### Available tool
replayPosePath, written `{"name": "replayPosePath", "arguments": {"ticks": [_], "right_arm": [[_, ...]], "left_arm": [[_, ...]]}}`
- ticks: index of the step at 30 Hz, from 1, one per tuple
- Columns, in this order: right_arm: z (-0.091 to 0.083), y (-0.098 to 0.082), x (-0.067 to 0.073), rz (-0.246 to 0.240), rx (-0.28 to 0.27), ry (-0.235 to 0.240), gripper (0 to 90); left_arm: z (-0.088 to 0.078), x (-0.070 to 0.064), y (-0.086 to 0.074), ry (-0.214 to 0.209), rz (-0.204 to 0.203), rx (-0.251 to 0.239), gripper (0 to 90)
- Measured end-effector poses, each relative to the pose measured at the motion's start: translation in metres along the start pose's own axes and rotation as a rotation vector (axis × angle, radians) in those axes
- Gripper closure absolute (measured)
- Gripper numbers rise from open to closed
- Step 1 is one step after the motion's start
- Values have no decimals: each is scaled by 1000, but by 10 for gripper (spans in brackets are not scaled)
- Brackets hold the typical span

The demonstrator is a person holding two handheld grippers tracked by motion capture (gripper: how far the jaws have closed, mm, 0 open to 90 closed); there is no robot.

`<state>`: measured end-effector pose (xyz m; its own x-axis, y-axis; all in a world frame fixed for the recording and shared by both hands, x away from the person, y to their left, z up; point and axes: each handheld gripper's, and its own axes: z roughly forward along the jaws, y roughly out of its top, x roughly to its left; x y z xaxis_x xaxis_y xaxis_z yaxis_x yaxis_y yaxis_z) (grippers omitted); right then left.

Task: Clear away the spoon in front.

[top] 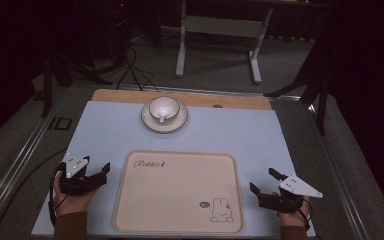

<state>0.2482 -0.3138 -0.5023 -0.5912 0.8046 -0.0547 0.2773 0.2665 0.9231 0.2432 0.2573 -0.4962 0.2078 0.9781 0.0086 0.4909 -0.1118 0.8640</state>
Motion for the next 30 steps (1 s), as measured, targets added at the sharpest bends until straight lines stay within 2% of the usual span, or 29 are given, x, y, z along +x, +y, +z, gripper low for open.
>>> {"name": "replayPosePath", "arguments": {"ticks": [8,14,20,26,30], "right_arm": [[3,-1,-1,-5,8,-5,132],[0,-1,-3,2,-1,-19,132],[0,-2,-5,6,-3,-26,133],[1,-2,-4,3,2,-23,133],[1,-2,-3,1,7,-22,133]], "left_arm": [[1,0,4,-8,-7,10,267],[0,-3,14,-43,-21,-4,277],[0,-9,24,-54,0,-3,293],[0,-13,34,-68,-12,-25,293],[6,-20,44,-84,1,-29,293]]}}
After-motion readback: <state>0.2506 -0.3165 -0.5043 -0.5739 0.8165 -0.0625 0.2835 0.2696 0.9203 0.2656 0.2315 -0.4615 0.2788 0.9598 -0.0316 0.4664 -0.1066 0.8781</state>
